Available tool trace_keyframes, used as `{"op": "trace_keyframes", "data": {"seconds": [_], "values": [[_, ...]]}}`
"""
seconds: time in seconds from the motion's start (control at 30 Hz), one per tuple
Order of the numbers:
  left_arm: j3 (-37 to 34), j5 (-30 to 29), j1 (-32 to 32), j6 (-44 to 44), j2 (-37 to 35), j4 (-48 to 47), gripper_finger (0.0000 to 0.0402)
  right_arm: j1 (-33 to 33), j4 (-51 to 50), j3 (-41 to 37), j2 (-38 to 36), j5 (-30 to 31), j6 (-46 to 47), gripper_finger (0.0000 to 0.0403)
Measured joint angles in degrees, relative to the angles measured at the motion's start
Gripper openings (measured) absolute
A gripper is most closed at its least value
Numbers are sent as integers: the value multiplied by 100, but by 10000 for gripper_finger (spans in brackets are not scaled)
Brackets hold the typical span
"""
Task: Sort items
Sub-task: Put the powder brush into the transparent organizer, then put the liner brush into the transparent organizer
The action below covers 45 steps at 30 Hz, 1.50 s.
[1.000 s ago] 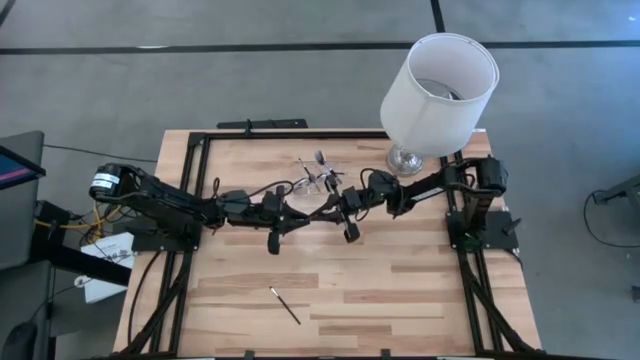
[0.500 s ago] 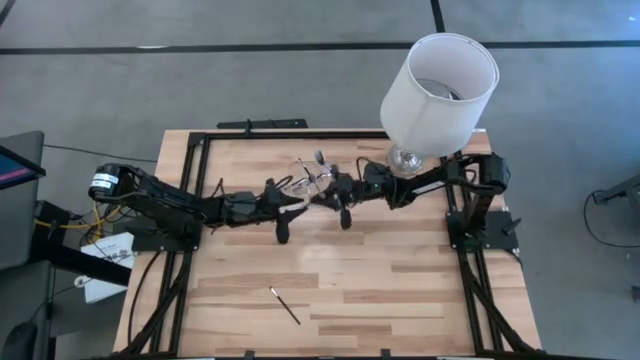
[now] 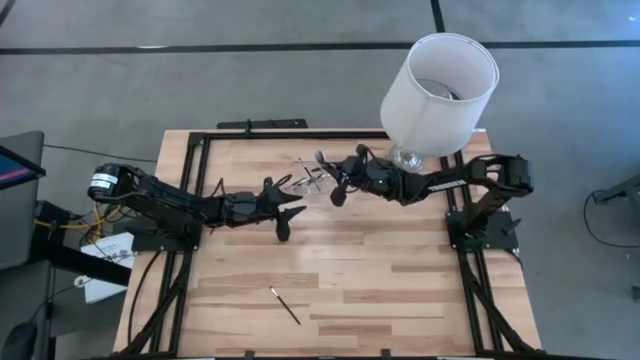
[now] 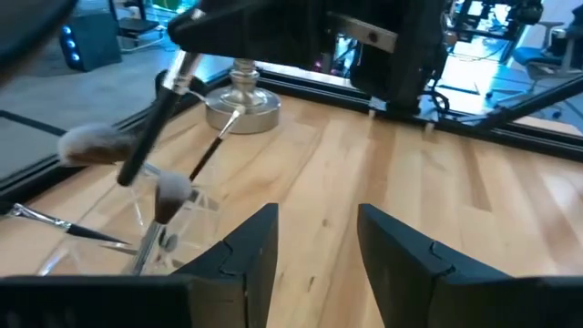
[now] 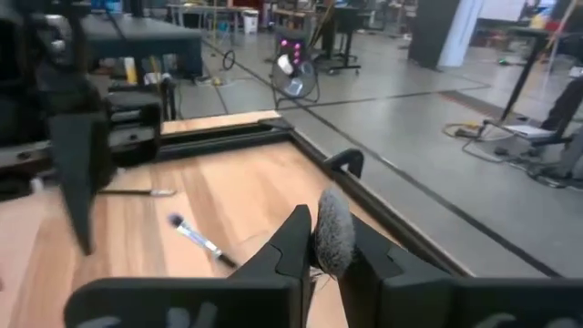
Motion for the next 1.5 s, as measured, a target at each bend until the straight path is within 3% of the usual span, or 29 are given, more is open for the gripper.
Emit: {"op": "trace_keyframes", "data": {"seconds": [0.23, 0.43, 0.57, 0.77, 0.87, 1.0, 1.07, 1.2, 1.33, 1.43, 1.5], "values": [[-2, 7, -5, -110, -23, 9, 148, -128, -788, 659, 481, 6, 310, 14], [-2, 11, -16, -262, -158, 23, 148, -244, -3229, 1844, 1054, 156, 671, 30], [0, 11, -79, -264, -286, 34, 148, -239, -4260, 2541, 1392, 157, 849, 49], [-2, 10, -214, -264, -643, -103, 148, -182, -4425, 2876, 1563, 152, 643, 64], [0, -278, -300, -270, -971, -708, 147, -91, -4530, 2879, 1464, 157, 491, 77], [0, -1440, -497, -624, -1404, -2342, 147, 73, -4628, 2880, 1161, 168, 440, 101], [0, -1774, -613, -1019, -1603, -3230, 147, 157, -4689, 2880, 980, 178, 436, 113], [0, -1895, -653, -2283, -1666, -4634, 147, 337, -4719, 2882, 613, 177, 451, 136], [-4, -2055, -645, -3219, -1339, -5524, 147, 563, -4758, 2882, 409, 174, 450, 152], [-4, -2609, -558, -3325, -1068, -5737, 147, 726, -4771, 2882, 365, 173, 446, 158], [-4, -2638, -308, -3507, -987, -5738, 147, 808, -4800, 2880, 365, 170, 436, 161]]}}
